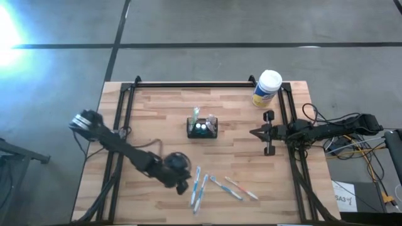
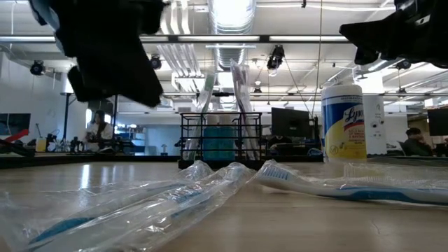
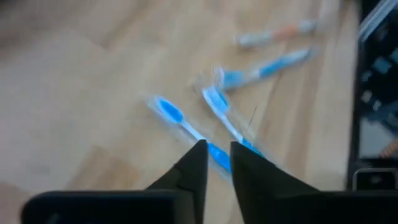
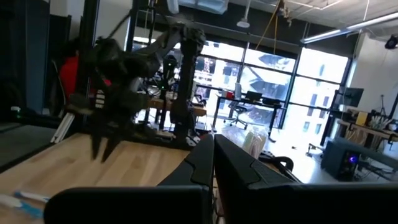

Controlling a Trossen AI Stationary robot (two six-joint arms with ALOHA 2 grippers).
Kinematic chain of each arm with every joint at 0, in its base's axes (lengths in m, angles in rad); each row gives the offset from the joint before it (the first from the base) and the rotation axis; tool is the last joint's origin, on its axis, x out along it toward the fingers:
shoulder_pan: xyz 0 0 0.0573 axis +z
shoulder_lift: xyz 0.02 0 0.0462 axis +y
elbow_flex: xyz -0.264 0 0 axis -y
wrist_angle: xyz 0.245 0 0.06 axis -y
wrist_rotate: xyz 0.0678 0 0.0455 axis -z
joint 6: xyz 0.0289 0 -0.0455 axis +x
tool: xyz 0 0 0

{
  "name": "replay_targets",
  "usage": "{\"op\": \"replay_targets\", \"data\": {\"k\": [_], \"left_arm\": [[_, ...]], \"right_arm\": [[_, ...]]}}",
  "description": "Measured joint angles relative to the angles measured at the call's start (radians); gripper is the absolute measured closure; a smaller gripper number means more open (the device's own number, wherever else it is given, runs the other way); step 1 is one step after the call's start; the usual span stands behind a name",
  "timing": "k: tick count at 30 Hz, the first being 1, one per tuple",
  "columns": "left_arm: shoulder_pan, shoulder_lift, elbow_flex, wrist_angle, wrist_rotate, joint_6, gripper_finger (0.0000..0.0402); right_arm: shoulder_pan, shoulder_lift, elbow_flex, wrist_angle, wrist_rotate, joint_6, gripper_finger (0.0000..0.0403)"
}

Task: Pick & Place toothbrushing station
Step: Put the left blue toothbrush in the wire organizer

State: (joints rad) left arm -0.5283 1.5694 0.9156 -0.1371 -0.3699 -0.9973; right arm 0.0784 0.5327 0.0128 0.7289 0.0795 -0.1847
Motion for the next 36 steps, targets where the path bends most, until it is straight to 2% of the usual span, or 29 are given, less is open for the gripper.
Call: {"op": "replay_targets", "data": {"k": [3,9,15,21,27,34,36], "left_arm": [[0.021,0.114,0.134,-0.122,0.065,-0.005,0.0287],[0.069,0.295,0.433,-0.494,0.118,-0.011,0.0208],[0.100,0.456,0.621,-0.617,0.132,0.029,0.0175],[0.126,0.550,0.696,-0.724,0.161,0.069,0.0173],[0.136,0.551,0.698,-0.844,0.165,0.090,0.0173],[0.131,0.551,0.694,-1.027,0.240,0.243,0.0173],[0.129,0.550,0.695,-1.035,0.259,0.269,0.0173]], "right_arm": [[0.000,0.000,0.000,0.004,0.000,-0.021,0.0394],[0.000,0.000,0.000,0.019,0.000,-0.041,0.0394],[-0.001,0.000,0.000,0.031,0.001,-0.055,0.0394],[-0.001,-0.001,0.000,0.034,0.000,-0.060,0.0394],[-0.001,-0.001,0.000,0.035,0.000,-0.075,0.0394],[-0.001,-0.001,0.000,0.037,0.001,-0.081,0.0394],[-0.001,-0.001,0.000,0.037,0.000,-0.081,0.0394]]}}
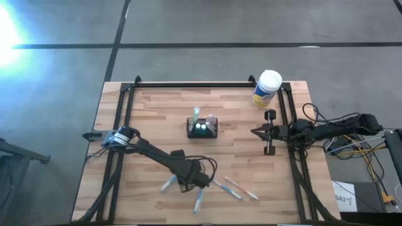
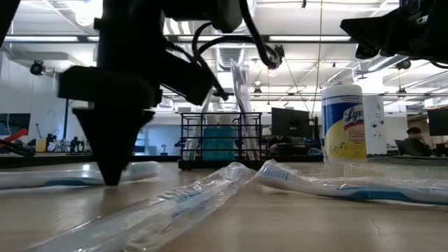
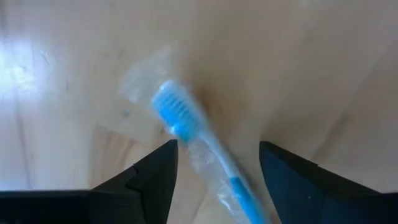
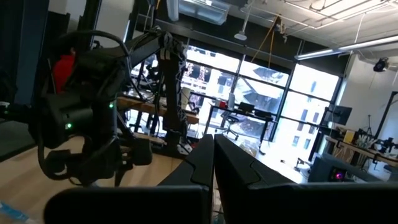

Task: Pick & Place toothbrushing station
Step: Put the left blue toothbrush in the wire organizer

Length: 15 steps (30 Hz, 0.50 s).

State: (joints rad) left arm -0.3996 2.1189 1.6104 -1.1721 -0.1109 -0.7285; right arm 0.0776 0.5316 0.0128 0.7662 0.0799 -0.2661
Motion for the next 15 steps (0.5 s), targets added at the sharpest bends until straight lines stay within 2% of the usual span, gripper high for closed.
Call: {"op": "replay_targets", "data": {"k": [5,11,13,15], "left_arm": [[-0.012,-0.037,-0.001,-0.020,-0.003,0.036,0.0173],[-0.037,-0.123,-0.009,-0.016,-0.070,0.042,0.0173],[-0.041,-0.150,-0.026,-0.007,-0.125,0.039,0.0173],[-0.040,-0.166,-0.058,0.026,-0.138,0.020,0.0173]], "right_arm": [[0.000,-0.001,0.000,0.000,0.000,0.001,0.0394],[0.001,-0.001,0.000,0.000,0.000,0.001,0.0394],[0.001,-0.001,0.000,-0.001,0.000,0.001,0.0394],[0.001,-0.001,0.000,-0.001,0.000,0.003,0.0394]]}}
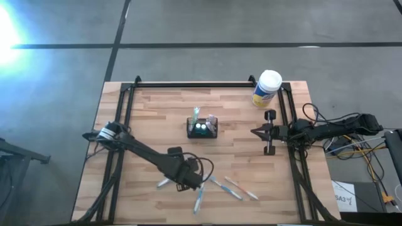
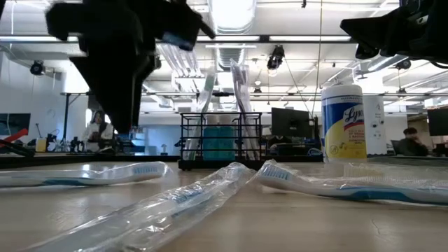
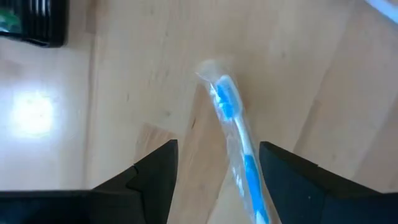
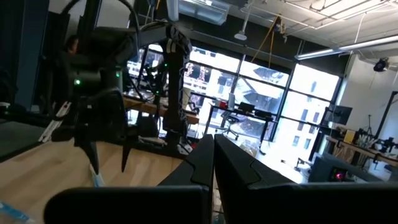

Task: Pick & Place toothbrushing station
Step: Put the left blue toothbrush in the wire organizer

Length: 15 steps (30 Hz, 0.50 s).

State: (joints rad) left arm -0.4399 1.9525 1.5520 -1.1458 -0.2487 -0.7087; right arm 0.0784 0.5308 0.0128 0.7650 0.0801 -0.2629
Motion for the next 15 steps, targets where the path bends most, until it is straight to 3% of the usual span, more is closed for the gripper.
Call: {"op": "replay_targets", "data": {"k": [15], "left_arm": [[0.013,-0.033,-0.373,0.468,0.108,-0.059,0.0174]], "right_arm": [[-0.001,0.000,0.000,-0.006,-0.001,0.020,0.0394]]}}
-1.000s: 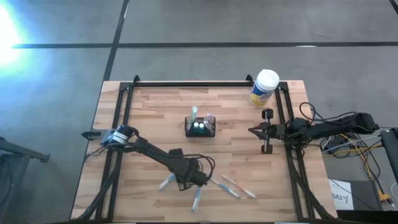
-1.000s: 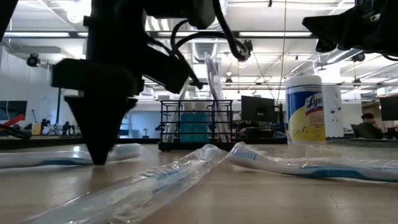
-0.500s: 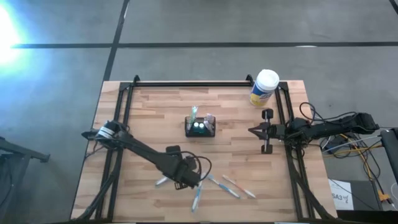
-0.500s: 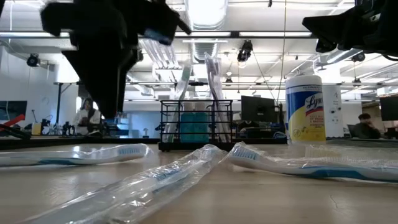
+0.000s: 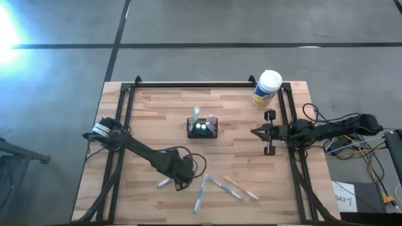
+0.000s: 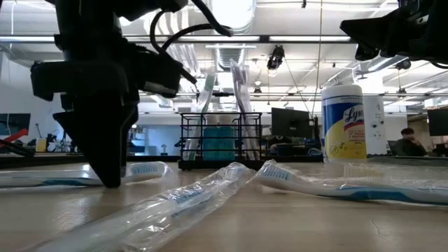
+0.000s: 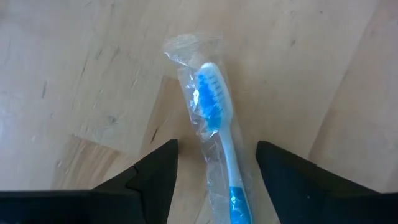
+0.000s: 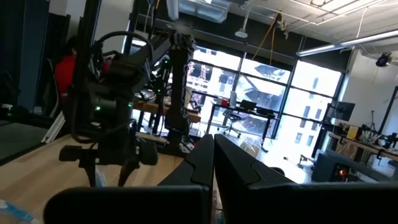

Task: Pick & Place toothbrushing station
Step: Put the left blue toothbrush in the wire organizer

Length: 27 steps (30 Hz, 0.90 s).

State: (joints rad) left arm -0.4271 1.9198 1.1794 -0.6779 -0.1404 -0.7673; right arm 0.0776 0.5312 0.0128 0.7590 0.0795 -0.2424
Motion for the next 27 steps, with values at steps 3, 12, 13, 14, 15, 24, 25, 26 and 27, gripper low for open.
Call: {"op": "replay_targets", "data": {"k": [3,12,13,14,15,24,25,26,27], "left_arm": [[0.000,0.002,-0.040,0.046,0.004,0.008,0.0188],[0.001,0.001,-0.045,0.046,0.004,0.095,0.0373],[0.001,-0.005,-0.042,0.043,-0.006,0.102,0.0385],[0.000,-0.015,-0.042,0.043,-0.017,0.106,0.0387],[0.000,-0.026,-0.040,0.043,-0.027,0.113,0.0386],[-0.011,-0.311,-0.080,0.080,-0.224,0.249,0.0395],[-0.013,-0.359,-0.101,0.092,-0.241,0.281,0.0395],[-0.013,-0.408,-0.131,0.110,-0.257,0.310,0.0394],[-0.013,-0.462,-0.166,0.149,-0.279,0.342,0.0394]], "right_arm": [[0.000,0.001,0.000,0.000,0.000,0.000,0.0394],[0.000,0.001,0.000,0.000,0.000,0.007,0.0394],[0.000,0.001,0.000,0.000,0.000,0.007,0.0394],[0.000,0.001,0.000,0.000,0.000,0.007,0.0394],[0.000,0.001,0.000,0.000,0.000,0.007,0.0394],[0.001,0.000,0.000,-0.001,-0.006,0.007,0.0394],[0.001,0.000,0.000,-0.001,-0.006,0.007,0.0394],[0.001,0.000,0.000,-0.001,-0.006,0.007,0.0394],[0.001,0.000,0.000,0.000,-0.007,0.007,0.0394]]}}
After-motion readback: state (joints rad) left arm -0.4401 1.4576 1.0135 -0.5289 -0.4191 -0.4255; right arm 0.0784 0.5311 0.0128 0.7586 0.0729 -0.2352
